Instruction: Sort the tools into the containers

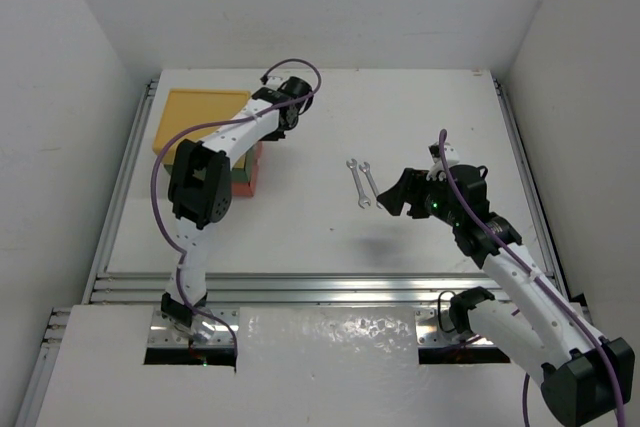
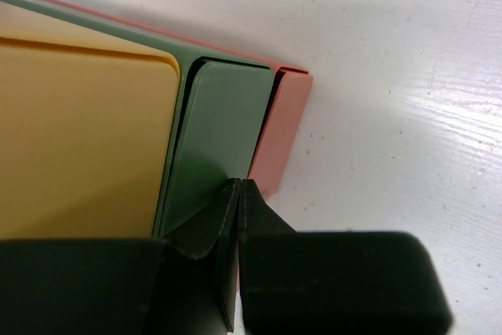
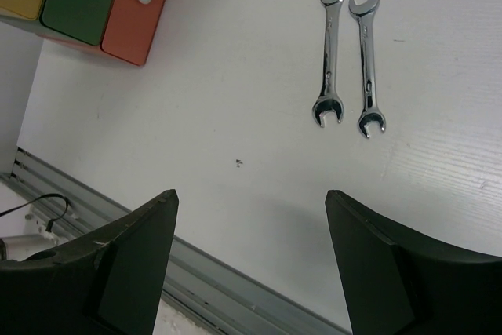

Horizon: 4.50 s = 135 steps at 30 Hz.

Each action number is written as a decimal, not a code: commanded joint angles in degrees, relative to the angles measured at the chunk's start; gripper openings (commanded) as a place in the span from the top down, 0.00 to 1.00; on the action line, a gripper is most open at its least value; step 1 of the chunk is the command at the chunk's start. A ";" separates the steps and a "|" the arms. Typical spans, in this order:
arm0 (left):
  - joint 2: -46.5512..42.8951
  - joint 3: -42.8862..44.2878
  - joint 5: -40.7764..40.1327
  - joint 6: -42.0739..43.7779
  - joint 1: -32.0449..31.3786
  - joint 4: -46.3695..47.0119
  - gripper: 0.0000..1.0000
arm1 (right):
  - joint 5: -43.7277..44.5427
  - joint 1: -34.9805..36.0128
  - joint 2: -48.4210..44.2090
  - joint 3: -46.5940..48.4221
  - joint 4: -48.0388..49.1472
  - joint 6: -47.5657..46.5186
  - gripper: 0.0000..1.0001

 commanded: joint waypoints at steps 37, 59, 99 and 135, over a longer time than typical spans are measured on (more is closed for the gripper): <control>13.83 -1.06 -21.91 -8.14 -7.23 -7.50 0.54 | -4.23 -0.22 1.93 -7.66 15.15 2.70 0.21; 16.56 4.31 -23.32 -4.36 -7.50 -9.09 0.56 | -6.60 -0.22 3.86 -8.45 18.14 2.61 0.20; 18.32 4.13 -21.92 -2.61 -6.18 -8.38 1.00 | -8.89 -0.22 4.39 -10.47 22.36 3.75 0.20; -89.77 -55.53 -2.76 -0.58 -1.61 26.34 0.00 | -22.09 12.96 83.55 35.71 68.88 43.23 0.10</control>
